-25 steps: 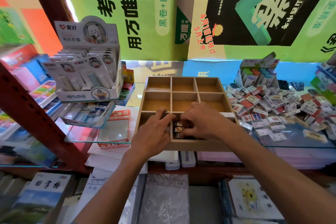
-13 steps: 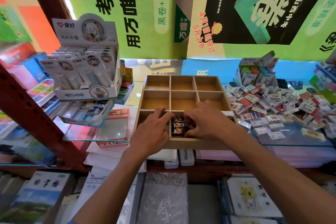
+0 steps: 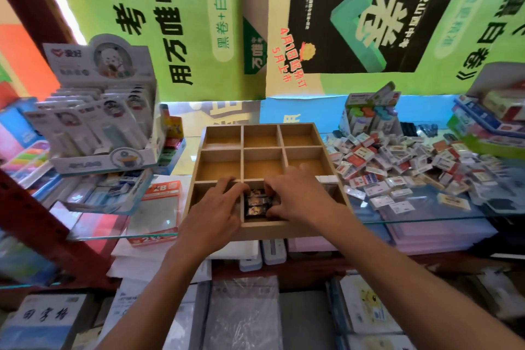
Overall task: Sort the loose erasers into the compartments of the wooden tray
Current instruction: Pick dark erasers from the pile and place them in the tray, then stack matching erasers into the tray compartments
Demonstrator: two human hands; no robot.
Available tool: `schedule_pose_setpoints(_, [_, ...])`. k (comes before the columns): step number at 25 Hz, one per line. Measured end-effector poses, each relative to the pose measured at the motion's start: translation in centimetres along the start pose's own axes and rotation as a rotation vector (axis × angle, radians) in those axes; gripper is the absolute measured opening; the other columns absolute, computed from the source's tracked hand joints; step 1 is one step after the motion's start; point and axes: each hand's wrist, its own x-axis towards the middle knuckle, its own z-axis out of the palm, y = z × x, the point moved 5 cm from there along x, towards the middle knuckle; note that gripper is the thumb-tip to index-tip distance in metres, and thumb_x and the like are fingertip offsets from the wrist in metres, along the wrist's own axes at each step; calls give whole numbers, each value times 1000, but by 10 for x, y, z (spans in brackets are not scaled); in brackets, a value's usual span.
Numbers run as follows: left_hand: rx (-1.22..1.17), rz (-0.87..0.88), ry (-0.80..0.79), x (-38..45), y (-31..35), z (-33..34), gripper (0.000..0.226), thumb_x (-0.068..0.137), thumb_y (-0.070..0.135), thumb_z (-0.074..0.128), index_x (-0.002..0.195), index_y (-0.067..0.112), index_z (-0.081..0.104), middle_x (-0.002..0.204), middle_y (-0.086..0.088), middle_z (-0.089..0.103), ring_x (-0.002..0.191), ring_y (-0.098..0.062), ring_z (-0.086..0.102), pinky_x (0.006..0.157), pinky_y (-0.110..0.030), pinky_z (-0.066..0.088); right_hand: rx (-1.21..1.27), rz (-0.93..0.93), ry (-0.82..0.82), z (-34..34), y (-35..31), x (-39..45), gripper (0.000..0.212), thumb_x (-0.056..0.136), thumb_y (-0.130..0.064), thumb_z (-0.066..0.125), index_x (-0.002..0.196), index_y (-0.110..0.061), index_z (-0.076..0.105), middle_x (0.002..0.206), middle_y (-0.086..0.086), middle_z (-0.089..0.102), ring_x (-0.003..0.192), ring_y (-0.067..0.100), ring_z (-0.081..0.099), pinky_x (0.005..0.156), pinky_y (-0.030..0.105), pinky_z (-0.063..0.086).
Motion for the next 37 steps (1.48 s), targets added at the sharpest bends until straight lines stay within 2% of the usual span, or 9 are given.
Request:
schedule_pose_setpoints(7, [-6,-34,5,3,-4,3,42,97,21,53,137,32,46,151,4,35,125,-20,49,91,-33,49,181,-23,15,4,0,-9,5,92,-27,64,95,-25,60,100,-2,61,102,19,53,98,41,35])
schedule_pose_setpoints(11, [-174,-168,270,1,1,-14,39,89,9,63,125,22,57,131,-5,56,111,-25,55,81,-37,49,243,-54,288,-11,22,-33,11,95,-25,59,103,-20,65,95,4,62,89,16,44,78,34,35])
schedule_pose_setpoints(14, [-145,-70,391,18,49,-21,27,88,4,63,111,16,65,115,-2,63,106,-20,54,86,-36,46,298,35,473,-8,69,-61,5,93,-25,62,96,-21,62,82,-3,57,78,11,45,71,28,33])
schedule_pose_setpoints(18, [-179,134,304,101,145,-1,20,91,14,60,109,18,68,108,1,68,99,-15,58,86,-34,50,393,204,689,17,140,-105,5,89,-23,63,94,-21,62,78,-6,60,71,6,47,62,23,37])
schedule_pose_setpoints(23, [-24,41,-6,230,186,59,28,93,20,56,120,16,61,124,-7,62,112,-26,55,92,-35,42,443,328,799,47,204,-162,10,89,-29,55,90,-23,63,77,-11,59,67,4,49,60,19,41])
schedule_pose_setpoints(25, [-9,6,-25,252,189,75,28,92,19,56,119,14,61,124,-9,62,113,-28,55,92,-36,42,462,349,814,51,224,-177,10,89,-27,56,90,-22,65,79,-10,60,69,4,51,61,19,43])
schedule_pose_setpoints(30, [-100,210,219,219,239,89,19,89,12,61,107,13,68,110,-7,68,100,-27,60,86,-37,45,515,482,907,44,277,-181,4,91,-18,62,91,-22,62,77,-14,59,64,5,50,56,23,45])
schedule_pose_setpoints(34, [-53,467,138,184,285,123,24,85,17,64,108,16,68,107,-3,69,96,-24,58,87,-42,48,577,715,1076,31,324,-190,8,92,-19,64,97,-22,58,89,-14,56,82,10,51,72,34,47])
schedule_pose_setpoints(37, [-72,376,94,189,292,143,27,86,23,64,113,21,63,109,1,67,98,-20,56,88,-43,50,521,762,1001,36,341,-194,21,89,-23,67,108,-24,58,100,-13,56,95,11,47,80,38,43])
